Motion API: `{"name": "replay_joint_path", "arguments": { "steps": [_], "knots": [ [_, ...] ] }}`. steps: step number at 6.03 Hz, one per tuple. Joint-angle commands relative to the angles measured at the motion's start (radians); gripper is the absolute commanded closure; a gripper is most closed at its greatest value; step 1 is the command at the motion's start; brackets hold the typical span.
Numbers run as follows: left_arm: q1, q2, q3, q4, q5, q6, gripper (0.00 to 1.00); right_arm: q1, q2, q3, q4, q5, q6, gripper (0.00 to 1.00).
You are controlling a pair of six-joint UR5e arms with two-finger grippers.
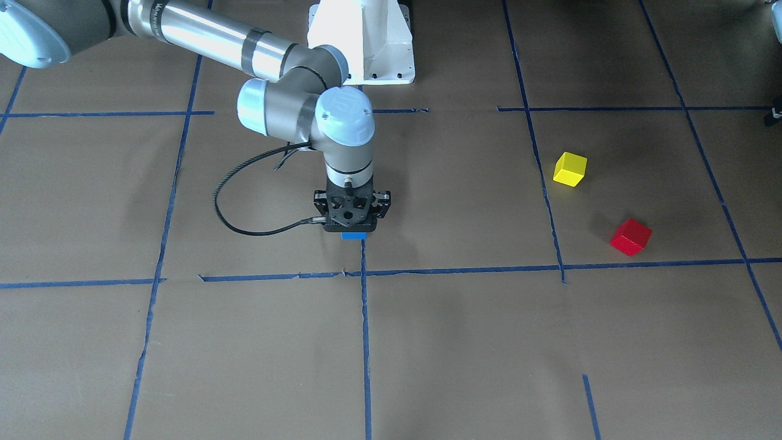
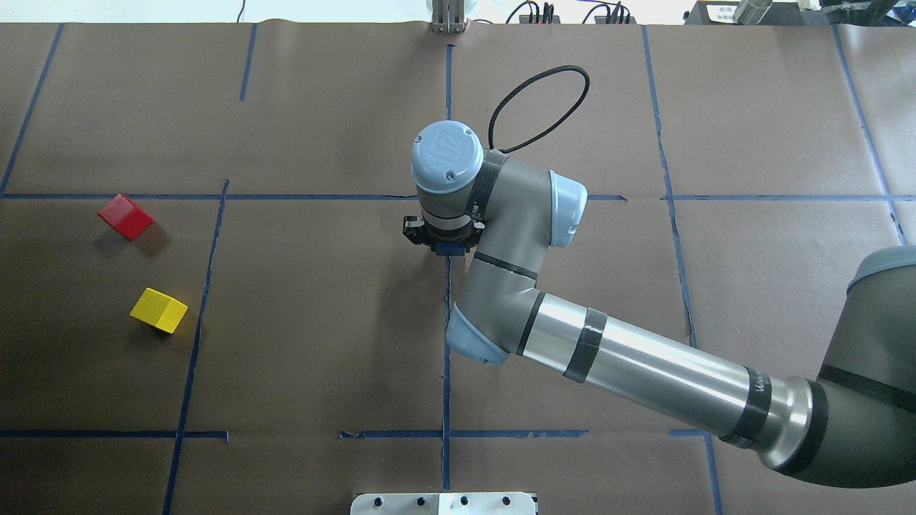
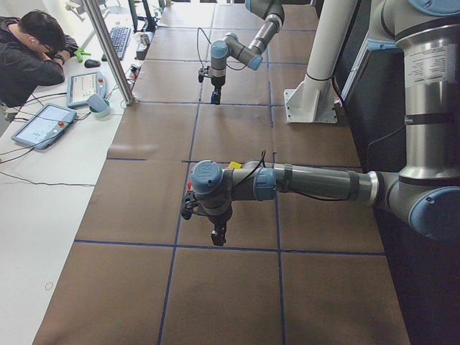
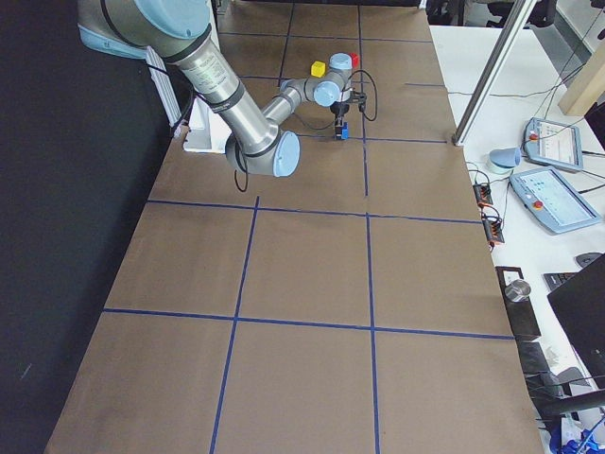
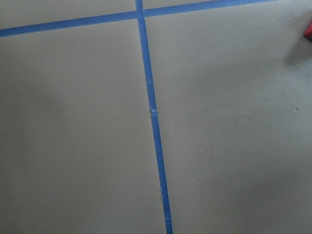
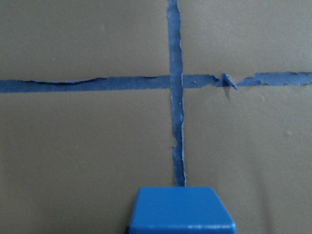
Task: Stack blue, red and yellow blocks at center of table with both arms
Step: 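Carry the blue cube with the right gripper to the table center and set it down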
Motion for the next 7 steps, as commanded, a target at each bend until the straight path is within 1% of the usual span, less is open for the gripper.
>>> {"name": "replay_joint_path", "arguments": {
  "steps": [1,2,3,4,5,6,7],
  "knots": [
    [0.000,0.000,0.000,0.000,-0.001,0.000,0.00,-0.004,0.006,-0.008,0.004,-0.001,-0.003,0.47],
    [0.000,0.000,0.000,0.000,0.000,0.000,0.00,-0.004,0.005,-0.008,0.004,-0.004,-0.006,0.07],
    [0.000,0.000,0.000,0.000,0.000,0.000,0.00,-0.003,0.003,-0.008,0.004,-0.002,-0.017,0.01],
    [0.000,0.000,0.000,0.000,0.000,0.000,0.00,0.002,0.002,-0.003,0.004,-0.002,-0.018,0.01],
    [0.000,-0.002,0.000,-0.002,0.000,0.000,0.00,0.037,0.006,0.024,-0.002,0.008,-0.020,0.01],
    [0.000,-0.002,0.000,-0.002,0.000,0.000,0.00,0.110,0.003,0.040,-0.009,0.063,-0.023,0.01],
    [0.000,-0.003,-0.002,0.000,0.000,0.000,0.00,0.199,-0.015,0.084,-0.012,0.135,-0.053,0.01]
  ]
}}
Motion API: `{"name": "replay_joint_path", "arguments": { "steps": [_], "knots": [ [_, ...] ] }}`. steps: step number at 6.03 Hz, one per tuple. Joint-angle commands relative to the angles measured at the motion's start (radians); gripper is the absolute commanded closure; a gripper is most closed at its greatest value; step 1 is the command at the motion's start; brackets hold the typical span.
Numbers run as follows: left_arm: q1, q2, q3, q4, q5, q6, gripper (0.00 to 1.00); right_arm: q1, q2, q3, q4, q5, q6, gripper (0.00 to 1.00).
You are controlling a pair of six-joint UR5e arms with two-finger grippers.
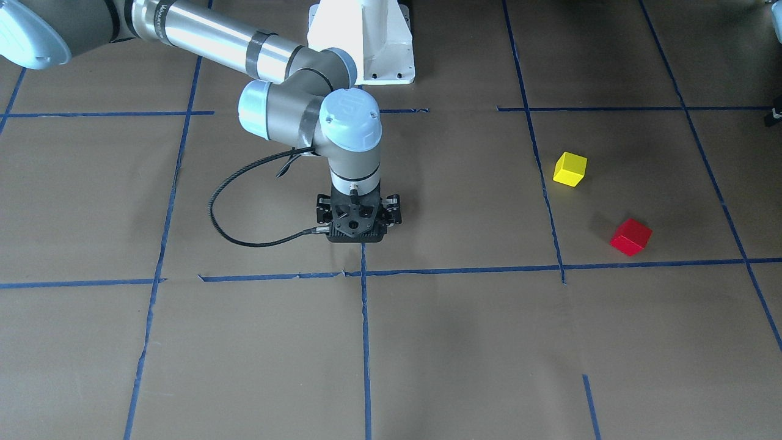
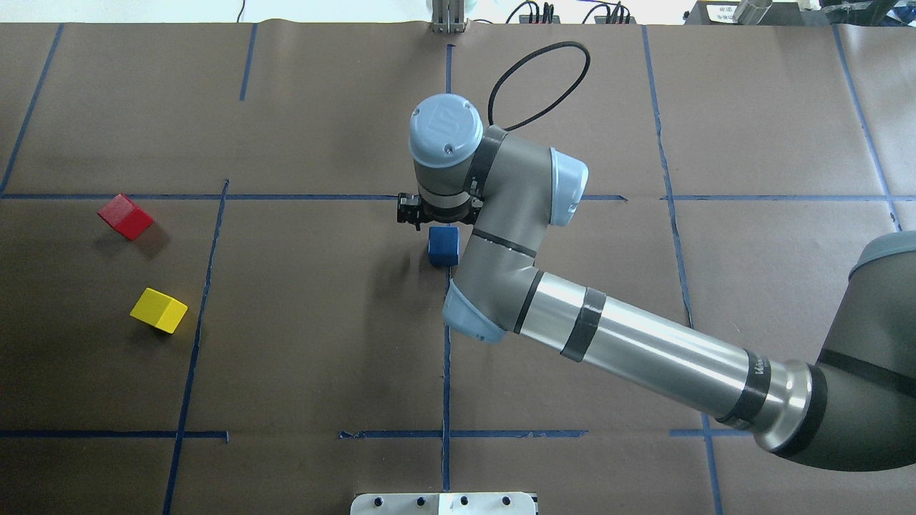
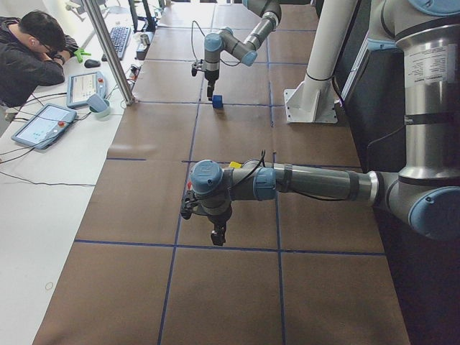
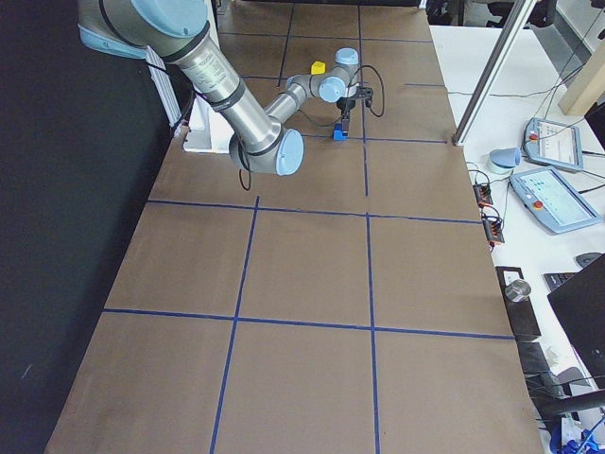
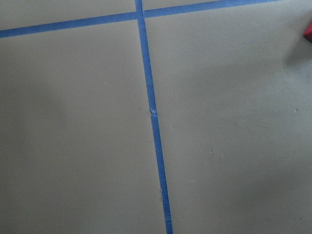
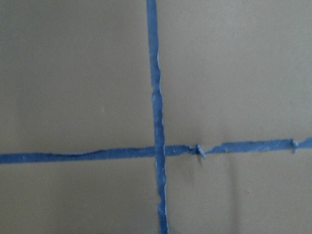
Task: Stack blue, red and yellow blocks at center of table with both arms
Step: 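Open the right gripper and withdraw the right arm from the blue cube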
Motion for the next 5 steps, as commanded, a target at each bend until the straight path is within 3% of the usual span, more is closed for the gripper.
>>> {"name": "replay_joint_path", "arguments": {
  "steps": [1,3,5],
  "knots": [
    [0.000,-0.001,-0.012,0.000,0.000,0.000,0.00,0.166,-0.082,0.104,-0.031,0.137,-0.094,0.01],
    [0.008,-0.006,-0.030,0.001,0.000,-0.006,0.00,0.313,-0.251,0.236,-0.142,0.188,-0.408,0.01],
    [0.009,-0.044,-0.030,-0.004,0.000,-0.006,0.00,0.497,-0.508,0.383,-0.174,0.245,-0.800,0.00]
  ]
}}
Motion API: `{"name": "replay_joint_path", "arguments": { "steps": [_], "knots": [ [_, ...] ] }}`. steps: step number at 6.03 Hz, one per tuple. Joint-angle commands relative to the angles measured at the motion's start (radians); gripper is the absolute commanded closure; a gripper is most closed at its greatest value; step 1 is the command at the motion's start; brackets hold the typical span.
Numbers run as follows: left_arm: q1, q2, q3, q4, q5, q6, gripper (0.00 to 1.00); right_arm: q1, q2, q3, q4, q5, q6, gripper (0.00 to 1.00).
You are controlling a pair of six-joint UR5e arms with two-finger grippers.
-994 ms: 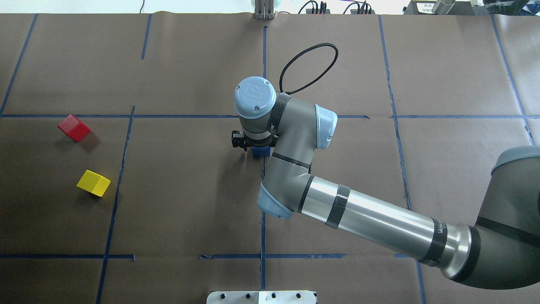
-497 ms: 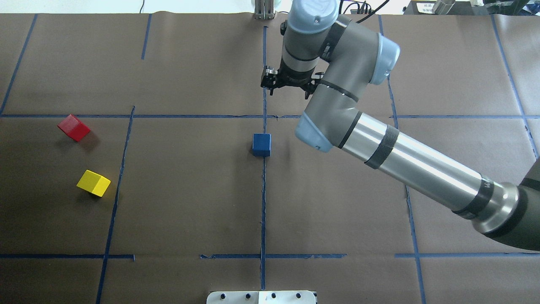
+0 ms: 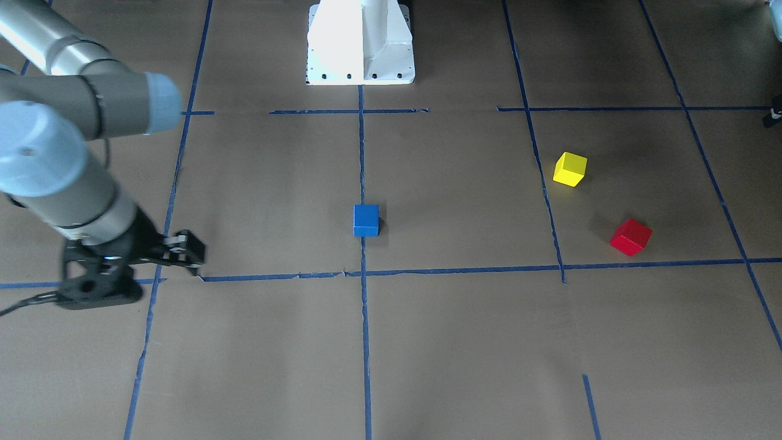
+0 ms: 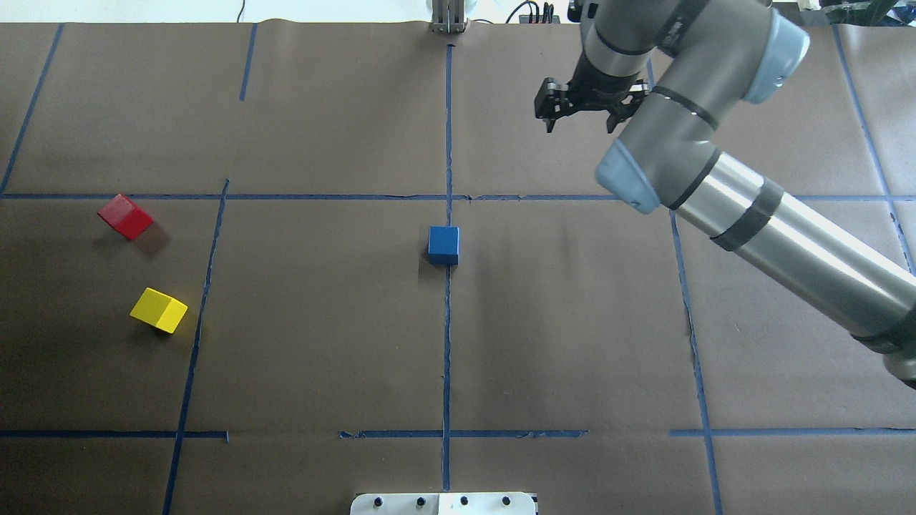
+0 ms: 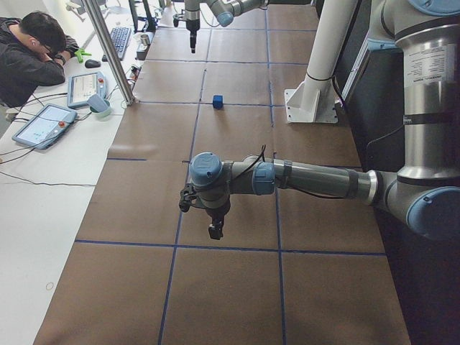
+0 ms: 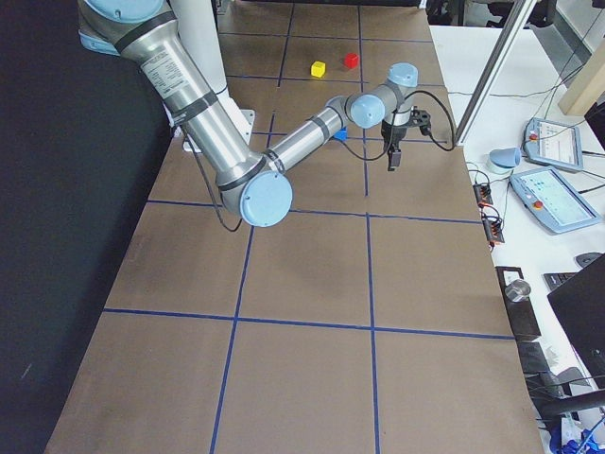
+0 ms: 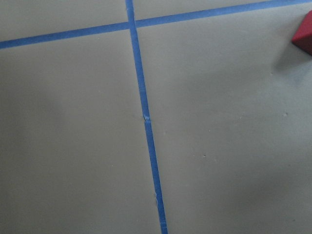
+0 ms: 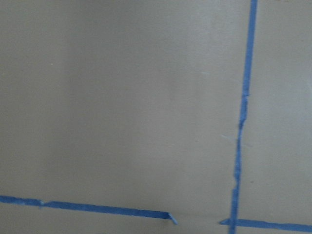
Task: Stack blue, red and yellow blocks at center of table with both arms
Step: 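Open the right gripper and withdraw the right arm from the blue cube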
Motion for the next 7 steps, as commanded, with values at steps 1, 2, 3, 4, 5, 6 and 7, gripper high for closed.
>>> {"name": "replay_joint_path", "arguments": {
  "steps": [1,2,3,4,5,6,7],
  "knots": [
    [0.001,-0.057,-0.001,-0.002,0.000,-0.002,0.00,0.139,-0.216,0.100,-0.010,0.024,-0.327,0.00],
    [0.008,-0.103,0.000,-0.015,0.001,-0.002,0.00,0.207,-0.348,0.146,0.001,0.055,-0.500,0.00],
    [0.027,-0.134,0.014,-0.081,0.004,-0.003,0.00,0.268,-0.478,0.201,0.004,0.080,-0.639,0.00],
    [0.044,-0.153,0.028,-0.132,0.001,-0.002,0.00,0.357,-0.604,0.222,0.004,0.086,-0.789,0.00],
    [0.045,-0.157,0.034,-0.185,0.001,0.004,0.00,0.402,-0.704,0.220,0.004,0.079,-0.863,0.00],
    [0.083,-0.156,0.055,-0.271,0.001,0.000,0.00,0.465,-0.766,0.216,0.004,0.083,-0.852,0.00],
    [0.173,-0.162,0.081,-0.320,0.003,-0.003,0.00,0.511,-0.785,0.214,0.004,0.109,-0.825,0.01]
  ]
}}
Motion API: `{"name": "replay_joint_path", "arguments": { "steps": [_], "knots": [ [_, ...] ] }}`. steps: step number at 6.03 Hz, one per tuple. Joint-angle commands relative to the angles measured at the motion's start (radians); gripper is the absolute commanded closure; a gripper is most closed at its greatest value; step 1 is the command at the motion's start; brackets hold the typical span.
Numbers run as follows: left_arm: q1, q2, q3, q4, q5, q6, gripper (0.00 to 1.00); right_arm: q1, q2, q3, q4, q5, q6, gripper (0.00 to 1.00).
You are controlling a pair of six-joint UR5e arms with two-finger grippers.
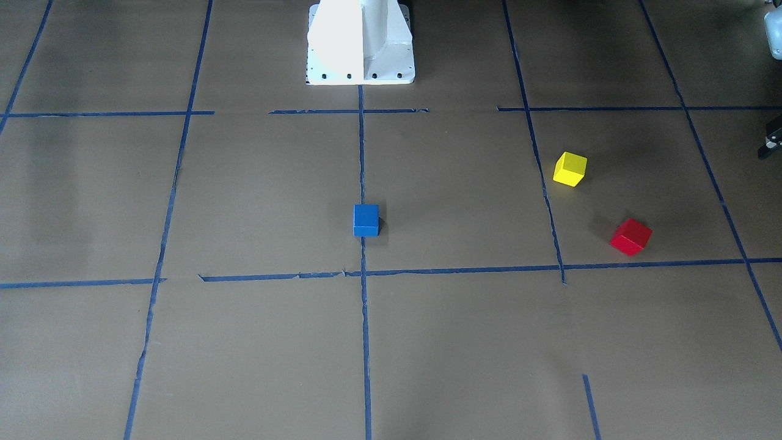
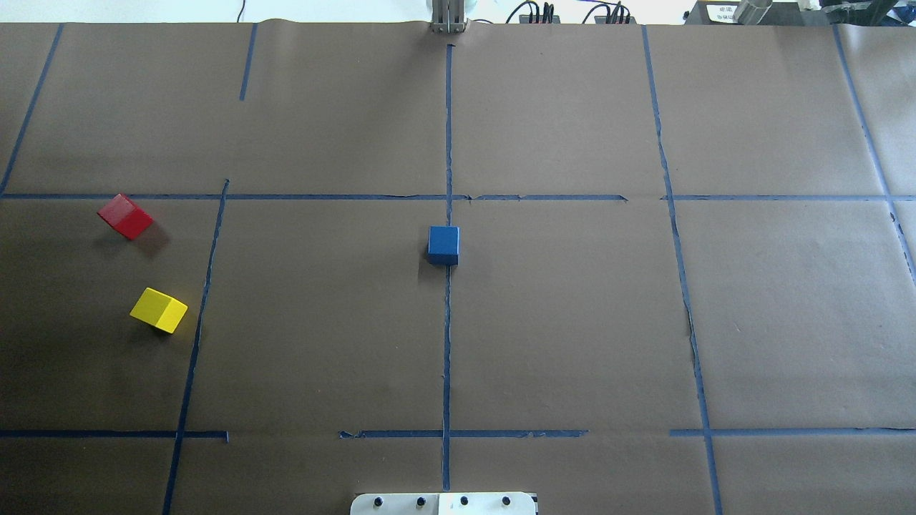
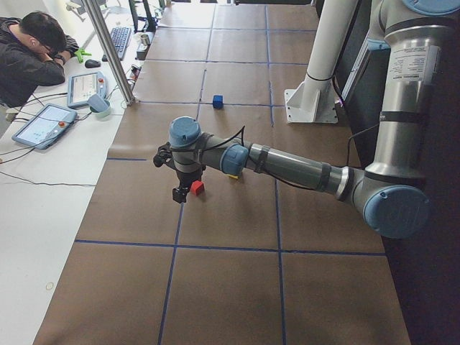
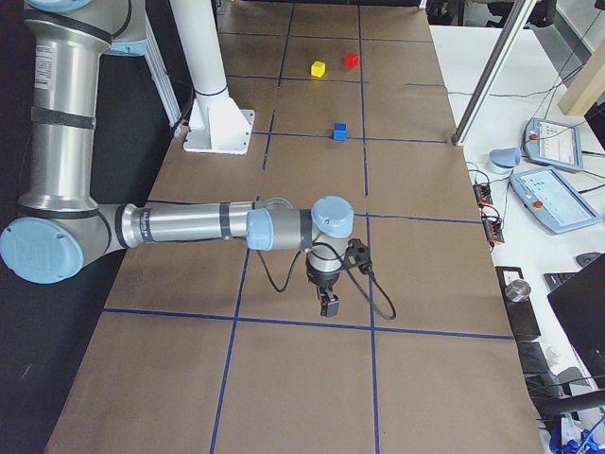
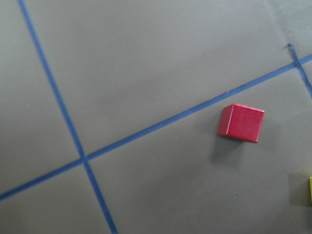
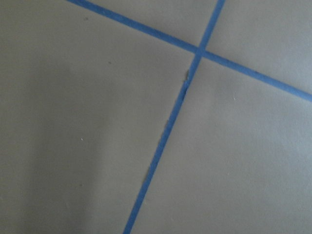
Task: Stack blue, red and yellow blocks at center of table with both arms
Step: 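Reach the left gripper to the red cube and grasp it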
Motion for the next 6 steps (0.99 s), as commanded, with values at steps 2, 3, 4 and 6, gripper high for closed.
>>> {"name": "replay_joint_path", "arguments": {
  "steps": [2,3,4,6],
  "knots": [
    [0.204,-0.113,0.122,-0.094,0.007,-0.029,0.00,0.048,-0.028,-0.015,0.012,0.023,0.050,0.00],
    [0.253,-0.123,0.223,-0.273,0.028,-0.091,0.00,0.048,-0.028,-0.017,0.012,0.023,0.051,0.00],
    [0.279,-0.124,0.303,-0.463,0.038,-0.215,0.00,0.048,-0.027,-0.020,0.012,0.023,0.050,0.00],
    [0.339,-0.124,0.322,-0.493,0.131,-0.254,0.00,0.048,-0.027,-0.020,0.012,0.023,0.050,0.00]
  ]
}}
